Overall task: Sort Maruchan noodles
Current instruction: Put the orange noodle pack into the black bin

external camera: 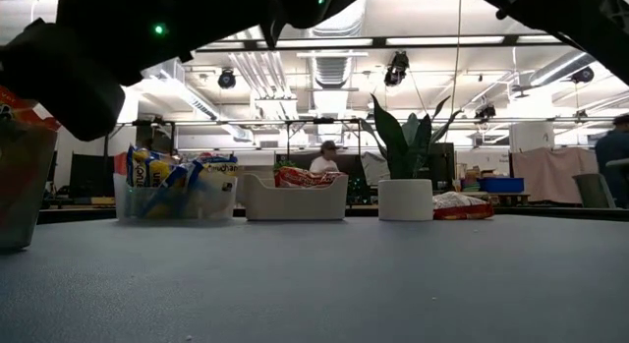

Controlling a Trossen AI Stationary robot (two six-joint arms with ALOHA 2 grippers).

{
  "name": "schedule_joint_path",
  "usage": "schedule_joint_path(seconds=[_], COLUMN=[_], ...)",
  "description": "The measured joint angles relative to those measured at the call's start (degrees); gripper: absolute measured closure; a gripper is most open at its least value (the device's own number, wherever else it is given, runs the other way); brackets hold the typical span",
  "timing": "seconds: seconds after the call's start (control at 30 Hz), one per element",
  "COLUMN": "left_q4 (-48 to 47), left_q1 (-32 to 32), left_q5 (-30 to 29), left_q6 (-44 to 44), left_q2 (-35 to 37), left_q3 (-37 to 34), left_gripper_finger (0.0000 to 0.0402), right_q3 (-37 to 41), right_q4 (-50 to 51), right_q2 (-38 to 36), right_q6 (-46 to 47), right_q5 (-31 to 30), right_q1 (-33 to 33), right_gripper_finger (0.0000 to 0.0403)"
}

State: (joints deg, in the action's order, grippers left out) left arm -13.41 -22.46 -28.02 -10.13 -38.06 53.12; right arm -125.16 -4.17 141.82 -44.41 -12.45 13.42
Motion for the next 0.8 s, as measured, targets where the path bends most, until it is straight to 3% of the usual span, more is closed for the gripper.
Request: schedule_joint_path(seconds=[0.17, 0.47, 0.63, 0.8], left_q4=[-2.51, -26.26, -37.55, -37.99], left_q1=[0.00, 0.00, -0.34, -3.09], left_q5=[0.07, 0.92, 14.87, 25.31], left_q6=[-3.94, -22.03, -31.45, -34.06], left_q2=[-2.30, -4.29, -6.10, -9.32], left_q3=[0.05, 0.42, 0.35, 0.31], left_gripper_finger=[0.0402, 0.0402, 0.0402, 0.0402], right_q3=[-0.14, -0.16, -0.18, -0.18], right_q4=[2.90, 11.55, 19.38, 30.24], right_q2=[-0.68, -3.77, -5.92, -8.50], right_q6=[0.11, 3.62, 6.64, 10.56], right_q5=[-2.80, -9.24, -11.07, -11.58], right_q1=[0.55, 0.47, 0.49, 0.29], right_gripper_finger=[0.0298, 0.0300, 0.0302, 0.0305])
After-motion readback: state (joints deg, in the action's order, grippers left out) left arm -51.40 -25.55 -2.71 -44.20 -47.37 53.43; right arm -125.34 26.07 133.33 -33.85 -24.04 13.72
